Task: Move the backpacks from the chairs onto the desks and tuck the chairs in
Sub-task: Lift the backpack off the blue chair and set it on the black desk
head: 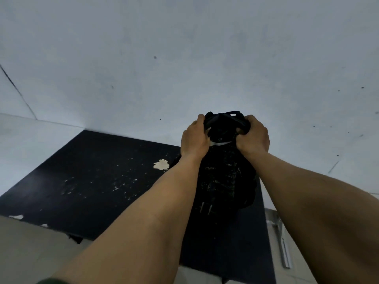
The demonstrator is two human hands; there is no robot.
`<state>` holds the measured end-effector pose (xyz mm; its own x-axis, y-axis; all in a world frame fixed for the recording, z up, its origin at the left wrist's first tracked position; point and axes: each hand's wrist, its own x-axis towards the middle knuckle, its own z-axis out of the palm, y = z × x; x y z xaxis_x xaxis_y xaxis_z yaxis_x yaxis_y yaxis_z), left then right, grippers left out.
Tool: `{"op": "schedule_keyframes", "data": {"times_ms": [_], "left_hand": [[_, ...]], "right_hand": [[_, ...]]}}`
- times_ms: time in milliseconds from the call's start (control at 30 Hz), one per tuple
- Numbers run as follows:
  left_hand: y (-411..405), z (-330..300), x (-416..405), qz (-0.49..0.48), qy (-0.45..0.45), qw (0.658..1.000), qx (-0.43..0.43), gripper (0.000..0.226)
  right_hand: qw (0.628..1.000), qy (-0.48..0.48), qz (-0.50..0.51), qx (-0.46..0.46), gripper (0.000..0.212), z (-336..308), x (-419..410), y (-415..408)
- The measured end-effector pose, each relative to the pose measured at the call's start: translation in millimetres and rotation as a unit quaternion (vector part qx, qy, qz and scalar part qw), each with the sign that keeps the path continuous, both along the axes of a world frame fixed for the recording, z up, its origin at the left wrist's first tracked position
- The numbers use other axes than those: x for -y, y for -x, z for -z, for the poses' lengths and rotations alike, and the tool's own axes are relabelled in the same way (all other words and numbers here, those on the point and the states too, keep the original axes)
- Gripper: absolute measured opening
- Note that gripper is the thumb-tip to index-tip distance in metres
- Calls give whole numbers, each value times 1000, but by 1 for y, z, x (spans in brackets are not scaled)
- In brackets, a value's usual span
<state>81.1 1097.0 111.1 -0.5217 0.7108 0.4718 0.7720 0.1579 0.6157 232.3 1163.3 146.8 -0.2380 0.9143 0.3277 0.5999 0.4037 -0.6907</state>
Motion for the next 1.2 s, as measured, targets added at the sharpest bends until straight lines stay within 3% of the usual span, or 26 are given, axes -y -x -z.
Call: {"op": "schedule_keyframes", "data": {"times_ms": [400, 633, 867, 1200], "left_hand": [[-22, 23, -120, -2, 10, 999, 33, 10], [-2, 32, -174, 32, 52, 998, 14, 21], [24, 32, -227, 34, 80, 996, -3, 16], [58, 42, -297, -50, 64, 995, -62, 15]], "right_hand": [[999, 11, -33, 21, 22, 13, -129, -19], [999, 35, -24, 20, 21, 28, -183, -7], [998, 48, -20, 24, 21, 37, -232, 14], [997, 50, -2, 51, 26, 51, -305, 55]]}}
